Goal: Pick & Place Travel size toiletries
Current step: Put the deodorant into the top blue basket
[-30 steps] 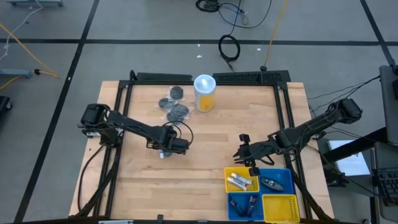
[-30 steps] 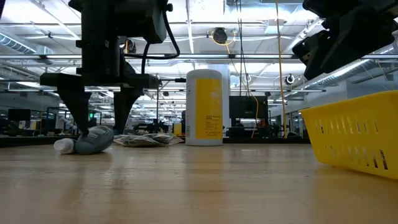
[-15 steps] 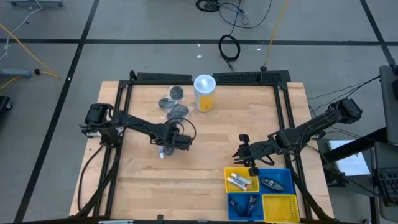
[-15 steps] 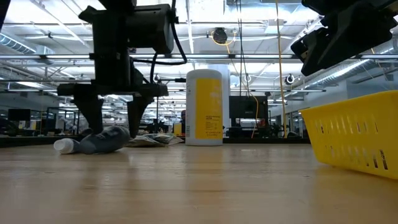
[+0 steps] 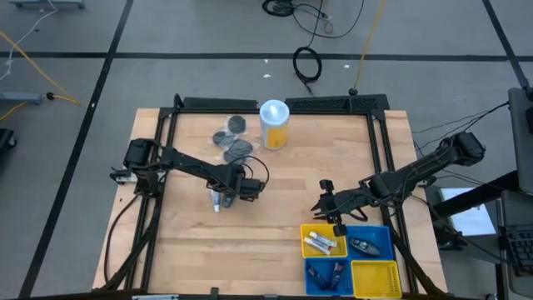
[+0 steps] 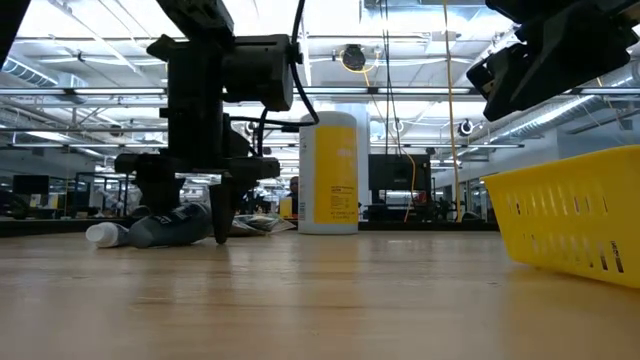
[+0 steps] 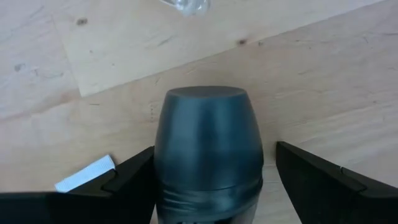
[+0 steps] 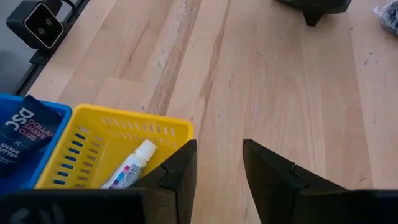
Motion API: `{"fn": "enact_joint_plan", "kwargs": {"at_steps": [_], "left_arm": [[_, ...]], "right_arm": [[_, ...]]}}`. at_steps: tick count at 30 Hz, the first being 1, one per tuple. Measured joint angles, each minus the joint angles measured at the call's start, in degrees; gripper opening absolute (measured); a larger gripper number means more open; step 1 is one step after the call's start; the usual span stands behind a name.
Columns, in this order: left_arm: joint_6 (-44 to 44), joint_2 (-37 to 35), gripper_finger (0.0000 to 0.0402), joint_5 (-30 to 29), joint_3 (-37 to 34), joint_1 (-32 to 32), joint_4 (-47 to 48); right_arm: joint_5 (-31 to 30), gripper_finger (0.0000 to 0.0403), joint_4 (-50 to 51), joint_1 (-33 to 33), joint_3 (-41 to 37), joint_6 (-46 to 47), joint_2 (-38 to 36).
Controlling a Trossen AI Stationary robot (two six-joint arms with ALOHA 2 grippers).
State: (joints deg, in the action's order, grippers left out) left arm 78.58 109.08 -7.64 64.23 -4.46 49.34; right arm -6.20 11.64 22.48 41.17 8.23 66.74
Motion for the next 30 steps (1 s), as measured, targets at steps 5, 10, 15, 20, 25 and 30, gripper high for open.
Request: {"fn": "enact_joint_plan", "kwargs": {"at_steps": [5,10,15,20,25,30], "left_arm": [[-0.3,-0.2,0.0290,0.2,-0.1,0.0,0.0],[-1.5,-0.2,0.0210,0.8,-0.1,0.0,-0.3],[-2.4,-0.2,0.0200,0.5,-0.1,-0.1,-0.1],[-2.9,-0.1,0.0200,0.4,0.3,-0.1,0.2],[-6.3,0.1,0.0200,-2.3,3.2,-0.6,1.0],[-10.7,0.4,0.0200,-5.4,6.8,-0.8,0.6]], "right_arm": [[0.0,0.0125,-0.3,0.0,0.0,-0.6,0.0],[0.0,0.0125,-0.3,0.0,0.0,-1.4,0.0],[0.0,0.0125,-0.3,0.0,0.0,-1.4,0.0],[0.0,0.0125,-0.3,0.0,0.0,-1.5,0.0],[0.0,0.0125,-0.3,0.0,0.0,-1.9,0.0],[0.0,0.0125,-0.5,0.0,0.0,-3.0,0.0]]}}
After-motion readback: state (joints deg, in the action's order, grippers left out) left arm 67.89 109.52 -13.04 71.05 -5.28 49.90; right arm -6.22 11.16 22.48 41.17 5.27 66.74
